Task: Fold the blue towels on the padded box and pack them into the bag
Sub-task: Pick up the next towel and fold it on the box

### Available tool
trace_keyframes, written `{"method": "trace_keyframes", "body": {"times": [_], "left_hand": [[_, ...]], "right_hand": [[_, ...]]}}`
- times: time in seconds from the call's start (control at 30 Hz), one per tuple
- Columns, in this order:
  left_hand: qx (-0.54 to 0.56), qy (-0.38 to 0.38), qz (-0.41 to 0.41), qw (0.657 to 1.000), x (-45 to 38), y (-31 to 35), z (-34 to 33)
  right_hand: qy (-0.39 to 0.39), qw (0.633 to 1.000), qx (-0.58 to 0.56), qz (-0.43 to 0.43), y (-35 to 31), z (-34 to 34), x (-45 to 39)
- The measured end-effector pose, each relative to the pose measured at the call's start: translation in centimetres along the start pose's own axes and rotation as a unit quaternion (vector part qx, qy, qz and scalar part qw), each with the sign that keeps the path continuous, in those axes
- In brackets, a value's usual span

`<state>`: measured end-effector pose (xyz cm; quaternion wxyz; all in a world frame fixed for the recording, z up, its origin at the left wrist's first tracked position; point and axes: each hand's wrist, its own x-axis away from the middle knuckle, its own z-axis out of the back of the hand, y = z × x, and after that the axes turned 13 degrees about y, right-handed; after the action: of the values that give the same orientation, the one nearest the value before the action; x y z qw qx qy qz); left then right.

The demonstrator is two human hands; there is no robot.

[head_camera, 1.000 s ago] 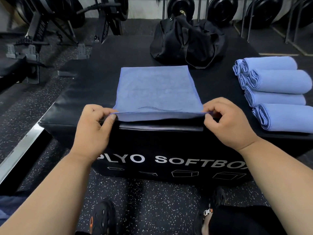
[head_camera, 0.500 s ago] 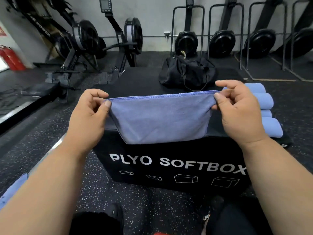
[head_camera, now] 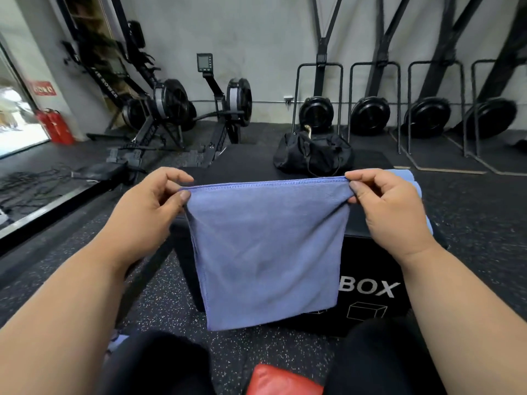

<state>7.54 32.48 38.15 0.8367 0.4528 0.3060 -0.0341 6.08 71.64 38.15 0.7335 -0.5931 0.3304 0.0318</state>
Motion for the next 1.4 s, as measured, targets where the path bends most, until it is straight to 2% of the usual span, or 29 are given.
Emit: {"method": "trace_keyframes", "body": {"times": [0.17, 0.37, 0.57, 0.7, 0.83, 1.0, 1.2, 1.4], "left_hand": [[-0.017, 0.006, -0.022, 1.000, 2.3, 0.8, 1.9], [0.081, 0.016, 0.024, 0.996, 3.6, 2.5, 3.1], [0.188, 0.022, 0.041, 0.981, 3.9, 5.2, 3.9], [0.307, 0.037, 0.075, 0.948, 2.9, 6.3, 4.4], [0.415, -0.025, 0.120, 0.901, 2.2, 7.3, 3.9], [0.415, -0.123, 0.127, 0.893, 1.7, 8.3, 1.8], [0.379, -0.151, 0.119, 0.905, 2.2, 11.1, -1.0], [0.387, -0.157, 0.107, 0.902, 2.6, 11.6, -2.0]], "right_hand": [[-0.001, 1.000, -0.030, -0.005, -1.5, 0.8, 1.3], [-0.037, 0.997, -0.063, -0.010, -2.5, 1.2, 2.3], [-0.054, 0.982, -0.175, -0.055, -3.8, 1.8, 2.4], [-0.052, 0.960, -0.270, -0.053, -4.5, 2.0, 1.6], [-0.075, 0.947, -0.308, -0.056, -5.8, 1.0, 1.6], [-0.159, 0.933, -0.314, -0.078, -8.0, -2.0, 2.4], [-0.242, 0.917, -0.306, -0.086, -9.2, -5.0, 4.1], [-0.261, 0.907, -0.319, -0.084, -10.1, -6.3, 5.6]]}}
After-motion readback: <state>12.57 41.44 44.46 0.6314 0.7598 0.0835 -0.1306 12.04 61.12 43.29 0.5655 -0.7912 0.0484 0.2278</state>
